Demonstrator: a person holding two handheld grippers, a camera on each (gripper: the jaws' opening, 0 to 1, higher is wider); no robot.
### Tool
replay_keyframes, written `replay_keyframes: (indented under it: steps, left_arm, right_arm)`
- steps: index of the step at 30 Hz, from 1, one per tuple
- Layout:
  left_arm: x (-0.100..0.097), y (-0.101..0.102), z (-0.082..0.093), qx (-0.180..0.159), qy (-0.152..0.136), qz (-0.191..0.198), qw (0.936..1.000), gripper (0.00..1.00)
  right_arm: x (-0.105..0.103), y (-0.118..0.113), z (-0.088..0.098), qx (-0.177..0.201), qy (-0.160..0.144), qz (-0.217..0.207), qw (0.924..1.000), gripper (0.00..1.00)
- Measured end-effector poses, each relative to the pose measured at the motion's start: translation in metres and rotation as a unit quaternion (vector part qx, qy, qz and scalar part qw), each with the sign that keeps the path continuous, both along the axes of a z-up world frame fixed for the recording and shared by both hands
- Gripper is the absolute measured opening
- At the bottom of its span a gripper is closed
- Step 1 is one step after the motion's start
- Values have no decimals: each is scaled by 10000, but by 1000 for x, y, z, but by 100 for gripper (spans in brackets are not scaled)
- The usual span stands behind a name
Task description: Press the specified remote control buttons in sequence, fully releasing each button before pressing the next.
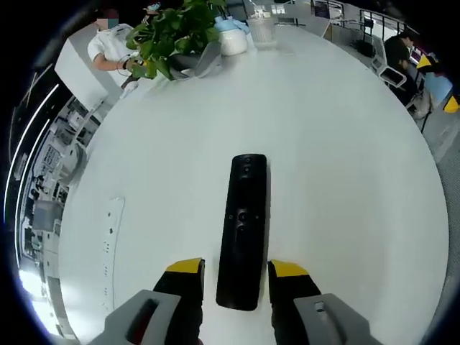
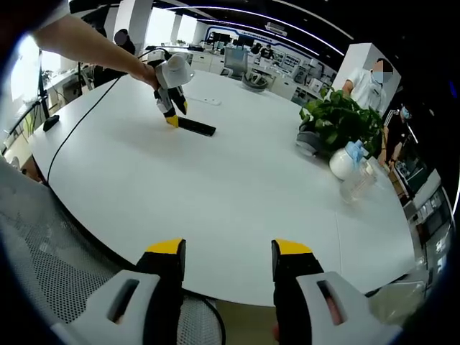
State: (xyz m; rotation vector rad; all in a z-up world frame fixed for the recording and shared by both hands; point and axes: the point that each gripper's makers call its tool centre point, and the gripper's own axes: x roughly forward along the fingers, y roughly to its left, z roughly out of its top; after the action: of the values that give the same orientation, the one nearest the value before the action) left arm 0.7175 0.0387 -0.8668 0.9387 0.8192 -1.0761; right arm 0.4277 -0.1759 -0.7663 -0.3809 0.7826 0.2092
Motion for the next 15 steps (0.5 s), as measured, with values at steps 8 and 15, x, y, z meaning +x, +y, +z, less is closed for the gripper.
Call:
replay_keyframes:
  steps: [8,15]
  left_arm:
    - [-8,5,27,-369,-205,711,9966,46]
    - [-29,5,79,-1227,-696,1357,9807,48]
  right_arm:
    - [2,0,6,119,-160,-31,9998,50]
    - [1,1,5,99,-115,-15,9999,50]
